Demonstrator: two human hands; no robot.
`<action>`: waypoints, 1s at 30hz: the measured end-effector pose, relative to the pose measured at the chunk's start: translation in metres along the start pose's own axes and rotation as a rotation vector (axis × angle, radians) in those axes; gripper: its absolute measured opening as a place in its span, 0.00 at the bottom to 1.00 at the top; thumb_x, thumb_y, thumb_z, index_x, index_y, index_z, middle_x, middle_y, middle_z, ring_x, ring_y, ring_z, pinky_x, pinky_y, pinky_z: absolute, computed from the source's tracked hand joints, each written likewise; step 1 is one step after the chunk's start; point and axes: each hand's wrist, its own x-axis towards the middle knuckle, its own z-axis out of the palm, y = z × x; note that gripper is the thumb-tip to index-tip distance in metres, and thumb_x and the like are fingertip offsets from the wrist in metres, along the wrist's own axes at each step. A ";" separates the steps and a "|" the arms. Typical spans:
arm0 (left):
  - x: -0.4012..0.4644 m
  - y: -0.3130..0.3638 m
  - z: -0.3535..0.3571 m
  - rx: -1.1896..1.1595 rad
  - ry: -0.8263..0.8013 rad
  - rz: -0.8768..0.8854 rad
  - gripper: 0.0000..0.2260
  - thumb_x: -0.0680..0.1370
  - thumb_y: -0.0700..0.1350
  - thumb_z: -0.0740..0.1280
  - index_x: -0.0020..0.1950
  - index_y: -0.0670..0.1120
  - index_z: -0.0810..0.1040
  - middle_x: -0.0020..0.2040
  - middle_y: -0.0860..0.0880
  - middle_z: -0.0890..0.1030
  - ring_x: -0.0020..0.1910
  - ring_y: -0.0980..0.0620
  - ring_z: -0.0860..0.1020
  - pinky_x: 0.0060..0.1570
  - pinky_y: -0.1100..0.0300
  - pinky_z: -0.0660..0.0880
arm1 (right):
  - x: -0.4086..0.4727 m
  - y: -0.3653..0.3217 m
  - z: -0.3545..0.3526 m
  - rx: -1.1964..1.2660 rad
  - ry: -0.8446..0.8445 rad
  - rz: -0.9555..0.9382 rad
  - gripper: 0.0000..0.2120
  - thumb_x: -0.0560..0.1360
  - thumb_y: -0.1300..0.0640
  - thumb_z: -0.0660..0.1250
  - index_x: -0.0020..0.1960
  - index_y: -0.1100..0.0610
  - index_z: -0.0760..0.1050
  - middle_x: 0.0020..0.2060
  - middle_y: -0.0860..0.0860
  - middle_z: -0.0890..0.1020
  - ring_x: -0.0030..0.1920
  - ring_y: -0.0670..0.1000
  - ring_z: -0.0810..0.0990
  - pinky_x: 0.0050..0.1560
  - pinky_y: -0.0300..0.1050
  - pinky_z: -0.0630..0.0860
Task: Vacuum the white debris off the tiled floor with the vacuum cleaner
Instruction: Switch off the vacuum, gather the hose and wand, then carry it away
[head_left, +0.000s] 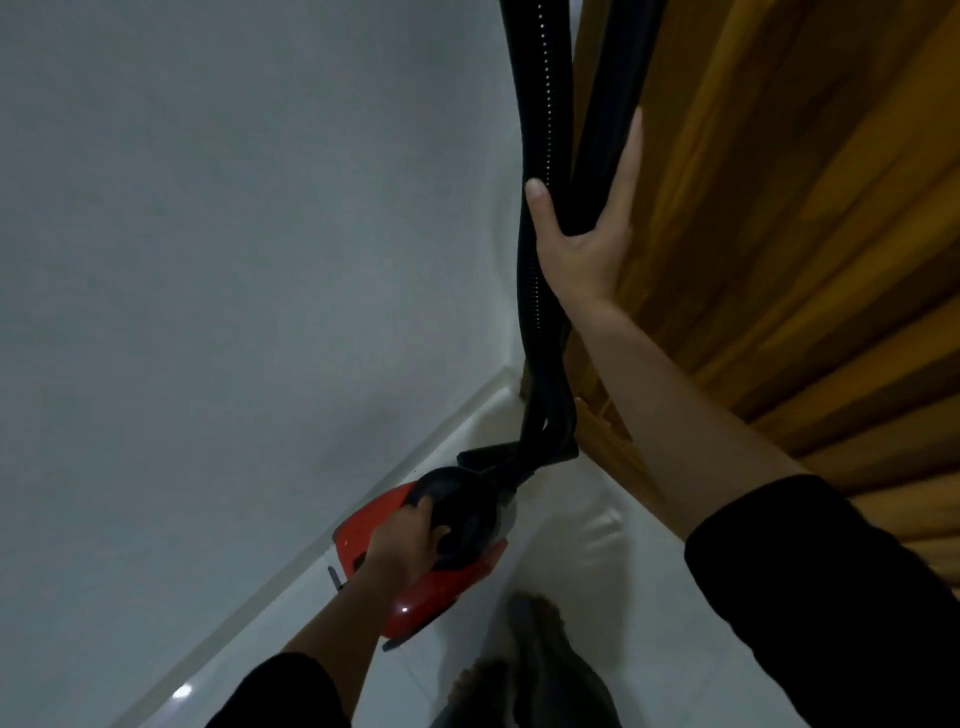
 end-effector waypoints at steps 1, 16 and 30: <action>0.020 -0.005 0.007 -0.007 0.001 -0.007 0.20 0.81 0.54 0.57 0.69 0.46 0.65 0.54 0.45 0.80 0.49 0.45 0.79 0.43 0.54 0.76 | 0.004 0.020 0.009 0.001 -0.002 -0.012 0.43 0.75 0.51 0.72 0.78 0.65 0.51 0.76 0.61 0.60 0.77 0.57 0.59 0.76 0.58 0.60; 0.188 -0.064 0.120 -0.030 -0.046 -0.083 0.18 0.81 0.52 0.57 0.67 0.44 0.68 0.53 0.45 0.80 0.45 0.49 0.78 0.38 0.63 0.66 | -0.012 0.236 0.103 -0.093 0.051 -0.078 0.38 0.72 0.62 0.75 0.72 0.76 0.58 0.71 0.70 0.66 0.69 0.39 0.58 0.70 0.27 0.53; 0.236 -0.089 0.146 -0.144 -0.013 -0.178 0.20 0.79 0.50 0.63 0.69 0.44 0.67 0.53 0.46 0.80 0.48 0.50 0.79 0.44 0.62 0.76 | -0.022 0.283 0.109 -0.174 0.018 -0.067 0.48 0.71 0.45 0.71 0.74 0.75 0.53 0.73 0.70 0.61 0.71 0.36 0.54 0.71 0.29 0.52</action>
